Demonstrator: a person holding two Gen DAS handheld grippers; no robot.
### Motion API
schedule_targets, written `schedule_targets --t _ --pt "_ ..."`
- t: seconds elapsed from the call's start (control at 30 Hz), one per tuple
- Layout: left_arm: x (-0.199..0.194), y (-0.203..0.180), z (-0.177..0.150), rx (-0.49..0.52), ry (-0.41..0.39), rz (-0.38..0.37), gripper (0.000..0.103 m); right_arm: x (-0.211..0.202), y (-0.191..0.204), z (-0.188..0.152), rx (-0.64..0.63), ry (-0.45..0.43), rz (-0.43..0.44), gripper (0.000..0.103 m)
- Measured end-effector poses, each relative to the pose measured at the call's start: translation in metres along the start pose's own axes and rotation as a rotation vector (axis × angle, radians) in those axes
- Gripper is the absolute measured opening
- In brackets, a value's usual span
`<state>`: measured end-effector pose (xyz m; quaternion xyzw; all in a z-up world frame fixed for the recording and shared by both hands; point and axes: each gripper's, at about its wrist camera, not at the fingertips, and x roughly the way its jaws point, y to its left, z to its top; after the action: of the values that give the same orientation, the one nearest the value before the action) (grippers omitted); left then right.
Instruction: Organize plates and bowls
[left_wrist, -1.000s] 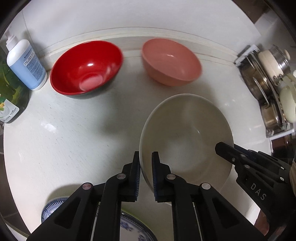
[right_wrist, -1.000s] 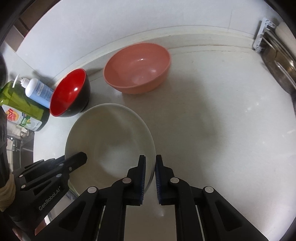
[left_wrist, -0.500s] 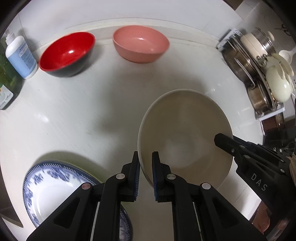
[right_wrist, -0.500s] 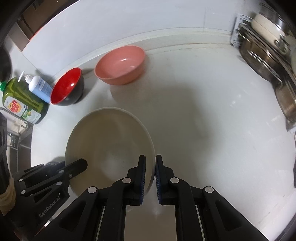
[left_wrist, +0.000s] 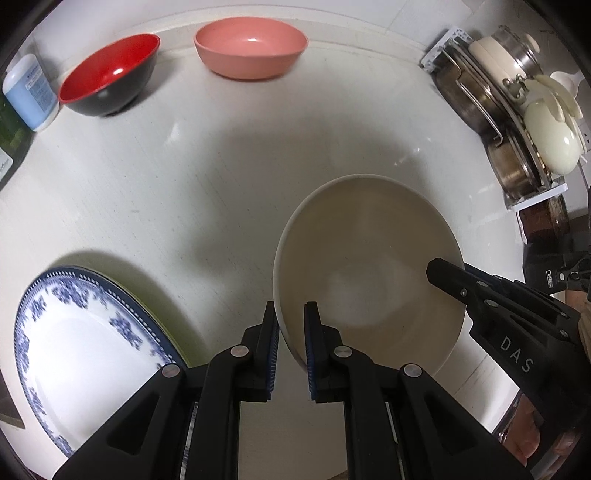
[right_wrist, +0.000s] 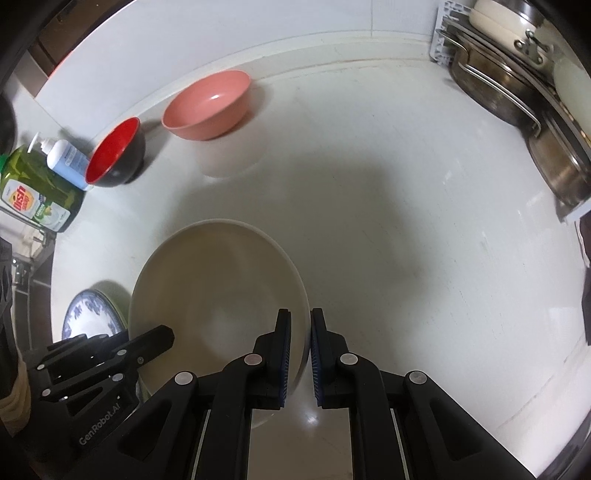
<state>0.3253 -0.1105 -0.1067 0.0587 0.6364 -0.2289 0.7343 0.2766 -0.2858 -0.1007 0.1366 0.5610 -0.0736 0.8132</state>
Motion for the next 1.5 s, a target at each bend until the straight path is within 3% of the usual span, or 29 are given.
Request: schedule_targets --t 0.97,1.27,1.4,1.5 --pt "0.02 -0.011 -0.004 -0.04 0.049 -0.01 0.019 0.022 -0.018 -0.016 -0.024 0.066 0.011 0.013" --pt "0.002 0.001 -0.003 -0.059 -0.005 0.001 0.043 0.017 -0.019 -0.017 -0.025 0.065 0.018 0.014" --pt "-0.017 0.006 0.002 -0.046 -0.08 0.028 0.059 0.003 -0.015 -0.015 -0.034 0.019 0.013 0.027" --pt "-0.033 0.01 0.009 -0.024 -0.141 0.054 0.064 -0.007 -0.01 -0.011 -0.05 -0.019 0.009 0.031"
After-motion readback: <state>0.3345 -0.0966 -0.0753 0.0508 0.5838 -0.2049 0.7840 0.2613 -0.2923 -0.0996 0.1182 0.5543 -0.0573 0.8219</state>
